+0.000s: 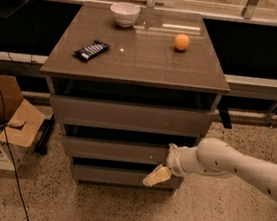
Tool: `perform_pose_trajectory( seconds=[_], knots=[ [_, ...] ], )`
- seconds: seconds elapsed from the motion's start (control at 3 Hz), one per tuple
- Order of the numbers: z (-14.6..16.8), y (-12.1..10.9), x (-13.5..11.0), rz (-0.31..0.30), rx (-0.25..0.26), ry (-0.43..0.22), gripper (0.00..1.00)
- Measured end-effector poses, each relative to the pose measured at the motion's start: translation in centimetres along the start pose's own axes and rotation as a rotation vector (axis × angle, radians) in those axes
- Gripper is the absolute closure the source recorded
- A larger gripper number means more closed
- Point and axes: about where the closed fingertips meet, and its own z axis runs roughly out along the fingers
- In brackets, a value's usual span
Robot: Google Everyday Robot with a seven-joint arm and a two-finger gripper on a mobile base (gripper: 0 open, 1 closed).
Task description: Open middle drawer
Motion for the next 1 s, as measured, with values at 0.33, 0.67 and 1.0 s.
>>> perform_pose_trajectory(
  seconds=[0.33, 0.67, 1.0],
  knots=[
    [2.3, -1.8, 0.1, 0.01, 0.026, -0.025, 0.0],
    [4.8, -4.1, 1.1, 0.057, 0.035, -0.058, 0.0],
    [6.9, -6.3, 1.4, 0.077, 0.036, -0.077, 0.0]
  ],
)
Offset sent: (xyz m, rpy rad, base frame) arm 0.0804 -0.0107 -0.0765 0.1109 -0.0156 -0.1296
